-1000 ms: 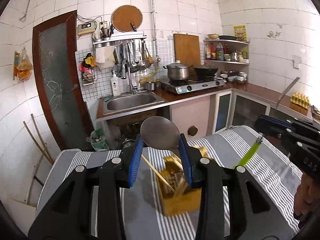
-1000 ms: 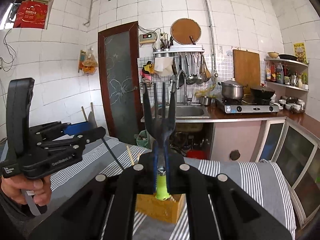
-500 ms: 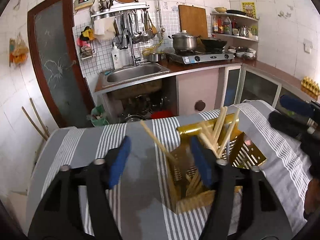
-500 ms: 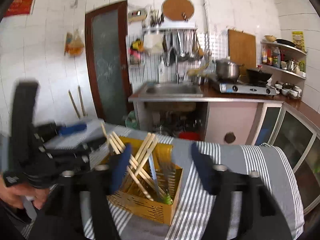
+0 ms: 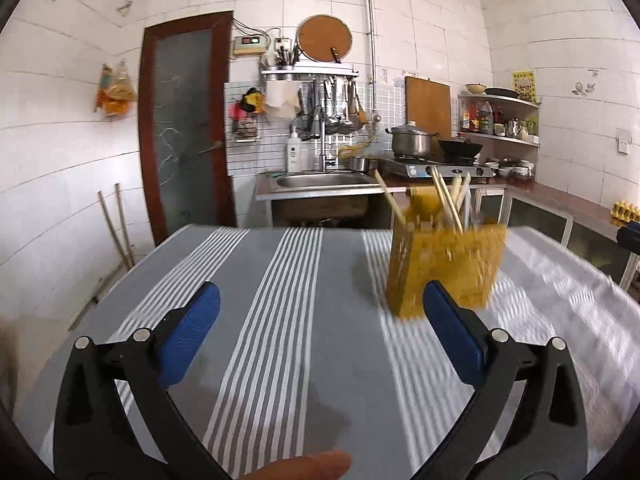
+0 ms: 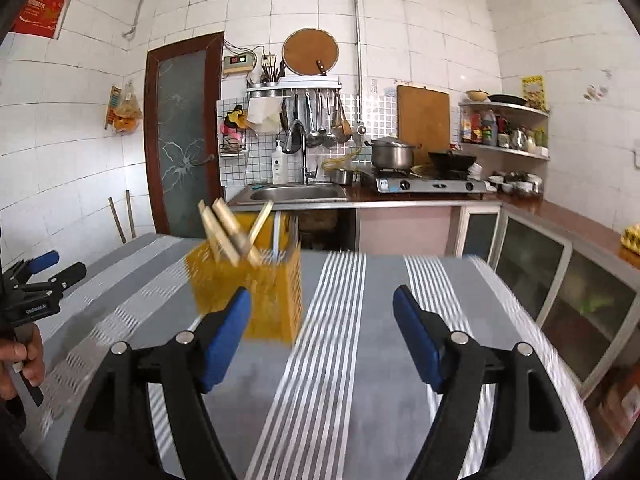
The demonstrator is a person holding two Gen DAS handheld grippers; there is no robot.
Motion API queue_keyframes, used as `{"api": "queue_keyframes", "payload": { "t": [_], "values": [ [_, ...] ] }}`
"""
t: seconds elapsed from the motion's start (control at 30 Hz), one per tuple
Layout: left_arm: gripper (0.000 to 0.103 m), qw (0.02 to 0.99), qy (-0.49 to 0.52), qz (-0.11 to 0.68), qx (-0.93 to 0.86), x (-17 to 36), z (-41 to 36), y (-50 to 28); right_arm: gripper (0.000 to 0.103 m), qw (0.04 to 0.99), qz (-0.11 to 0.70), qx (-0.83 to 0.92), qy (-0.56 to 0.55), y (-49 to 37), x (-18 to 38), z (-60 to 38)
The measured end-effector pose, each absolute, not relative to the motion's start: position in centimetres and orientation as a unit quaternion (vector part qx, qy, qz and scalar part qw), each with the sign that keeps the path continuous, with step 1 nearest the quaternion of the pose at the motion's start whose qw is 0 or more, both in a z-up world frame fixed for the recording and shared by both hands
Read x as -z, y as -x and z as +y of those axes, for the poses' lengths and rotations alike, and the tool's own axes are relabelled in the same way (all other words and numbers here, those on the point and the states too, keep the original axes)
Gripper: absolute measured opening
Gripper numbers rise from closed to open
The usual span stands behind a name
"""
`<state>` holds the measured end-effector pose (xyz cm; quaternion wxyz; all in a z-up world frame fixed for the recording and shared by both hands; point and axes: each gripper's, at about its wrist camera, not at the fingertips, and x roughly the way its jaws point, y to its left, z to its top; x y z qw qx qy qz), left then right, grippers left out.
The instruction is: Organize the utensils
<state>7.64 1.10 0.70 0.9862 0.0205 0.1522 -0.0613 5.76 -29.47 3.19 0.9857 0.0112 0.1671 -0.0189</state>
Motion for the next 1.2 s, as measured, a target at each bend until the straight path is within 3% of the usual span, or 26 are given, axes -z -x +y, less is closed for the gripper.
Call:
{"api": "queue_keyframes", "payload": {
  "t": [0.27, 0.73, 1.2],
  "values": [
    [0.098, 0.992, -0.032, 0.106, 0.064, 2.6, 0.6, -0.5, 0.079, 0.989, 0.144, -0.002, 0.015, -0.6, 0.3, -26.3],
    [0.098, 0.995, -0.038, 0.07, 0.064, 3.6, -1.5, 0.5, 0.084, 0.99, 0.139, 0.027, -0.012, -1.4, 2.9, -27.1],
    [0.098, 0.992, -0.021, 0.097, 0.073, 3.9, -0.7, -1.0, 0.085, 0.987, 0.151, 0.04, -0.046, -2.5, 3.6, -27.9]
  ]
}}
